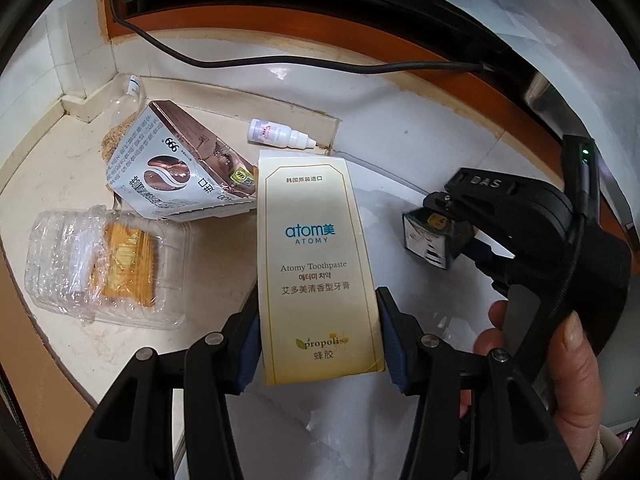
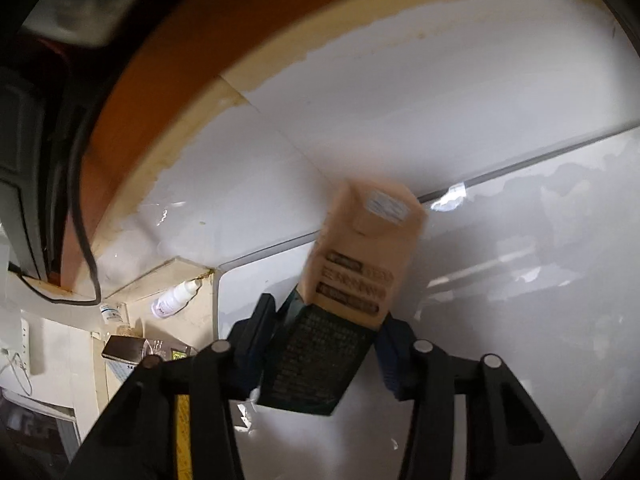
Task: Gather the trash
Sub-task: 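Lift the toothpaste box and milk carton off the counter, then carry the toothpaste box and carton down to the trash bin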
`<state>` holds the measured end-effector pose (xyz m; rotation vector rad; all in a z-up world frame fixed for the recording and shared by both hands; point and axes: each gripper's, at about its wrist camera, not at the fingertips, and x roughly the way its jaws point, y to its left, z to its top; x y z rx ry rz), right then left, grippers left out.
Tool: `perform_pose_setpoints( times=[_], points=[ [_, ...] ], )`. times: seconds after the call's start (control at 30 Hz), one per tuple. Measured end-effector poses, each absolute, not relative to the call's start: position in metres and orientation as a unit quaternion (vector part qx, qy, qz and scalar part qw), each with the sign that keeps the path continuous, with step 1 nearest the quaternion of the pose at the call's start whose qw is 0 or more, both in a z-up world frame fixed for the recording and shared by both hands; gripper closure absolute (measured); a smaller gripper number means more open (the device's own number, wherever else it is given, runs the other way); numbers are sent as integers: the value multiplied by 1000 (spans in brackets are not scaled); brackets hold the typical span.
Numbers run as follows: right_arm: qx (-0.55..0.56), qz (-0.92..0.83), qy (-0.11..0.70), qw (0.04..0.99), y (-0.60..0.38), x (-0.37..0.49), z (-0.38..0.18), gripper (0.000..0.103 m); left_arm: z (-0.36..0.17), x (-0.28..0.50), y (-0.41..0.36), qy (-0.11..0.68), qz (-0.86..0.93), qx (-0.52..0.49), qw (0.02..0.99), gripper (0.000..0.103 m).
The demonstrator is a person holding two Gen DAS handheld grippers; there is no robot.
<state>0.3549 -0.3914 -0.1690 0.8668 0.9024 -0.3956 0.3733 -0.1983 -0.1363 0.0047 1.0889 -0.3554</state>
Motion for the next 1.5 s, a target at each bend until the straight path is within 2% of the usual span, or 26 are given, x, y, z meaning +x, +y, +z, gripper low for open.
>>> perform_pose_setpoints(
  times=[0.33,1.0,1.27,1.5],
  points=[
    [368,-95,426,821,-383,313,-136,61,-117,339,-190,522,-169,-7,836,53],
    [233,33,499,834,-308,143,-94,61,-65,156,-101,523,-168,-28,835,53],
    [141,127,521,832,-240,82,-95,61,-85,89,-55,528,-161,-16,834,53],
    [64,187,553,809,-178,51,-138,61,-141,54,-35,557,-153,-4,816,53]
  ],
)
